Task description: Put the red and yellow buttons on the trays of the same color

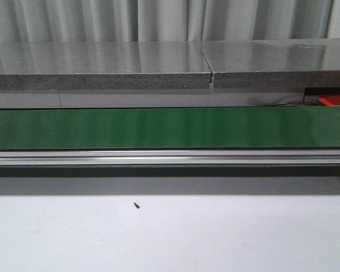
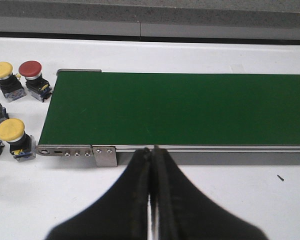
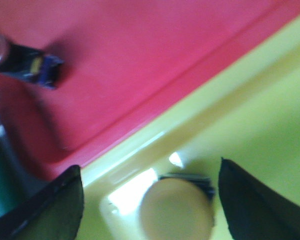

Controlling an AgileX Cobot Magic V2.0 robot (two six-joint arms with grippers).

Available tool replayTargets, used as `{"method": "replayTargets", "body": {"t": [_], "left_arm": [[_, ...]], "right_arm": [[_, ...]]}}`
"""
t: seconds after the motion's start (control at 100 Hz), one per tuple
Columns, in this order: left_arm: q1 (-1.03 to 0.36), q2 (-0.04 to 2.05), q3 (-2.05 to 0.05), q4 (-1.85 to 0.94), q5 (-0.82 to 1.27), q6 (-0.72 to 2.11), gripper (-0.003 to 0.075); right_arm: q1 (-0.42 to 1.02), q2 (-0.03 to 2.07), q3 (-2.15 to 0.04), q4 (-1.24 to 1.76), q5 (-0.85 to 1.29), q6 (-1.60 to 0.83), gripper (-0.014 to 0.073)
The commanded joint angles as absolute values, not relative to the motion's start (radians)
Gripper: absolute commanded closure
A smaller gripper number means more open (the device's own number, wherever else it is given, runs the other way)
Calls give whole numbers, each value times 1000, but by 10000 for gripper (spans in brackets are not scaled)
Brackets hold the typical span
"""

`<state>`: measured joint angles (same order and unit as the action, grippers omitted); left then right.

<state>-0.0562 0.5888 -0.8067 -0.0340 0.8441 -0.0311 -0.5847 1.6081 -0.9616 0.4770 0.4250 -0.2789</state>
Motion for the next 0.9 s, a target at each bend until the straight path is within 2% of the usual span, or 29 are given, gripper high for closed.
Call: {"method": "replayTargets", "body": {"t": [0.0, 0.2, 0.28, 0.35, 0.52, 0.61, 0.67, 0.89], "left_arm": [[-63, 594, -834, -46, 777, -31, 739], [-63, 594, -834, -46, 777, -31, 739], [-63, 594, -834, -46, 777, -31, 739], [-63, 594, -834, -46, 777, -31, 739], [-63, 594, -834, -46, 777, -31, 739], [-63, 594, -834, -46, 777, -31, 739], [-63, 594, -834, -46, 777, -31, 739], [-63, 594, -834, -46, 777, -31, 739]], "right_arm": [[-560, 1525, -984, 476, 411, -311, 31], [-471, 1427, -984, 466, 433, -416, 38], [-423, 1398, -983, 466, 445, -446, 85], [-380, 1375, -983, 462, 465, -477, 181], [-285, 1325, -970, 432, 473, -491, 505], [-236, 1291, -943, 413, 467, -492, 599], [-203, 1262, -917, 406, 448, -492, 622], [-94, 1126, -821, 368, 368, -492, 622]]}}
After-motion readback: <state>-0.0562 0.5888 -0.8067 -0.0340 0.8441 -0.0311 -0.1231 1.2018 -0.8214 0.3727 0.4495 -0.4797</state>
